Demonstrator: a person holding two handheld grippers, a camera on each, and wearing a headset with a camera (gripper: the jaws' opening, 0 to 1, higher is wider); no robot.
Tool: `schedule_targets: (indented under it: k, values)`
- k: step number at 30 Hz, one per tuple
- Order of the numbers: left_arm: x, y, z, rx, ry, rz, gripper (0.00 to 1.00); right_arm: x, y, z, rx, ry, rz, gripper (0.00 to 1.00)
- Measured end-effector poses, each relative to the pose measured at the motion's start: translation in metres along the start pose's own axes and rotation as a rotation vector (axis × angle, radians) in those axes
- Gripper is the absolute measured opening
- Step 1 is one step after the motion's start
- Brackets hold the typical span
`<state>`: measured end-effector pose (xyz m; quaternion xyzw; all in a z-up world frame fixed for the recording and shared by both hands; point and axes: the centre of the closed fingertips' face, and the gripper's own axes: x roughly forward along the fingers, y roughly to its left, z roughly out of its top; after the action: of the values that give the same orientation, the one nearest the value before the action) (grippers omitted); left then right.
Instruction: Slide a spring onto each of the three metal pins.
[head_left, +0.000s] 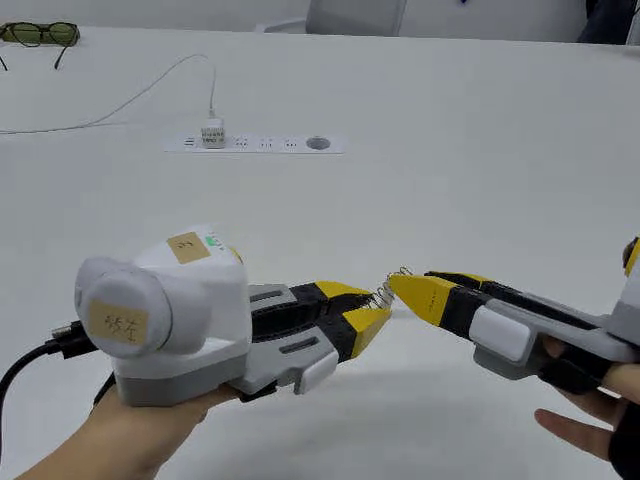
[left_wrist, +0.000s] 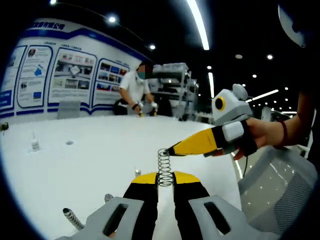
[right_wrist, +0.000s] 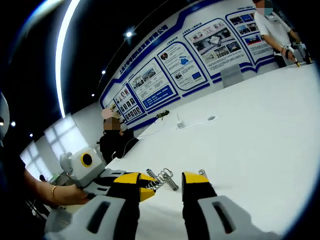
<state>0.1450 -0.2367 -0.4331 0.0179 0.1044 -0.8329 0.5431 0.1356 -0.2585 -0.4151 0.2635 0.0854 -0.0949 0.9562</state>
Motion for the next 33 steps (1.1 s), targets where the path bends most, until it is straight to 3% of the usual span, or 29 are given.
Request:
schedule_targets:
  k: [2, 5, 13, 19, 27, 33]
  values:
    - [-0.003, -0.002, 0.003, -0.048, -0.029, -0.017, 0.10, 0.003, 0.003, 0.001, 0.013, -0.005, 0.009, 0.32]
    - [-0.007, -0.001, 0.004, -0.062, -0.047, -0.019, 0.10, 0.007, 0.007, 0.002, 0.046, -0.012, 0.027, 0.31]
    - [-0.014, -0.002, 0.009, -0.068, -0.071, -0.027, 0.10, 0.015, 0.014, 0.000, 0.106, -0.005, 0.056, 0.25]
    - [-0.019, -0.004, 0.014, -0.086, -0.098, -0.038, 0.10, 0.019, 0.023, -0.003, 0.196, 0.011, 0.106, 0.19]
    - [-0.022, -0.005, 0.018, -0.087, -0.107, -0.037, 0.10, 0.019, 0.030, 0.000, 0.275, -0.006, 0.152, 0.13]
    - [-0.022, -0.005, 0.016, -0.075, -0.078, -0.025, 0.11, 0.021, 0.034, -0.001, 0.250, 0.000, 0.168, 0.12]
